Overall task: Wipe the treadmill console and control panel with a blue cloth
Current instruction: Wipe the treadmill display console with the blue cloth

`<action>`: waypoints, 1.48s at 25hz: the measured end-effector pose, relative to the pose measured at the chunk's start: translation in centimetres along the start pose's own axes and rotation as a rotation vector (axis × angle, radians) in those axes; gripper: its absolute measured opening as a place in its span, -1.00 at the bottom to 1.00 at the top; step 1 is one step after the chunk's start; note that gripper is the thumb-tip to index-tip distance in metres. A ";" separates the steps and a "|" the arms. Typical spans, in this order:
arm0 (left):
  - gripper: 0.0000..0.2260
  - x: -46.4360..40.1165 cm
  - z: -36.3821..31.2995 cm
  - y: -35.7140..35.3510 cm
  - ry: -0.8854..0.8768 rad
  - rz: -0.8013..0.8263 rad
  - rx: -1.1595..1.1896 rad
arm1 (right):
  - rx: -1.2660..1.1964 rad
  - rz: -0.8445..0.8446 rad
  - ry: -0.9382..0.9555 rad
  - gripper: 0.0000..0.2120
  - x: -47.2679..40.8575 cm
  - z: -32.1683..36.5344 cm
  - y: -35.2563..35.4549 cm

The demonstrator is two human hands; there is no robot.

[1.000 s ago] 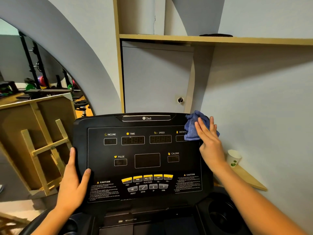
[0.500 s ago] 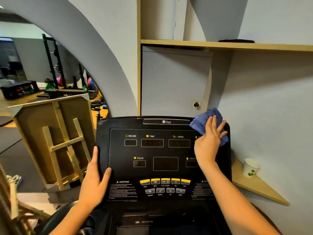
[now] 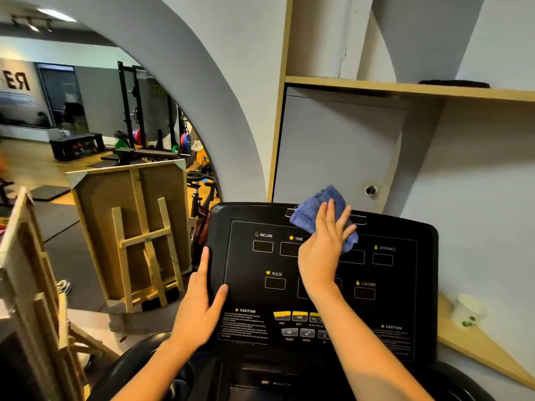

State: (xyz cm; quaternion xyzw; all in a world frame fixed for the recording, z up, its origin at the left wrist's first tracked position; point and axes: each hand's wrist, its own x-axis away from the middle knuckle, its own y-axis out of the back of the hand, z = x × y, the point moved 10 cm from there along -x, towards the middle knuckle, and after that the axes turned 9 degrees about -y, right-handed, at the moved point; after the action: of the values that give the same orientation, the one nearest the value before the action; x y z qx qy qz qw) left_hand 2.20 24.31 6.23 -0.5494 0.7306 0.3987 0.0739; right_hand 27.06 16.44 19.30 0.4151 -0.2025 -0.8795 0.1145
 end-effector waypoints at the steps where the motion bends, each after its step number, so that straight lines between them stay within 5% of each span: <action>1: -0.27 0.0 -0.1 0.0 -0.004 0.005 0.000 | -0.005 0.013 0.025 -0.25 0.5 1.0 -0.6; 17: -0.50 0.1 0.6 1.1 -0.021 0.039 0.214 | -0.038 0.236 0.438 -0.23 8.0 12.2 -7.4; 33: -0.63 0.9 0.8 1.7 -0.017 0.050 0.355 | -0.146 0.508 0.572 -0.32 19.5 9.0 -8.4; 37: -0.49 0.8 0.9 1.8 -0.027 0.053 0.223 | -0.119 0.573 0.591 -0.32 22.2 7.6 -7.7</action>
State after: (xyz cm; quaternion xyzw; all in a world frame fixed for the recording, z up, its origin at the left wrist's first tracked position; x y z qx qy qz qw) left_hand 0.08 24.45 6.11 -0.5128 0.7837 0.3242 0.1337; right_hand 6.92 17.09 4.95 0.5692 -0.2170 -0.6651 0.4318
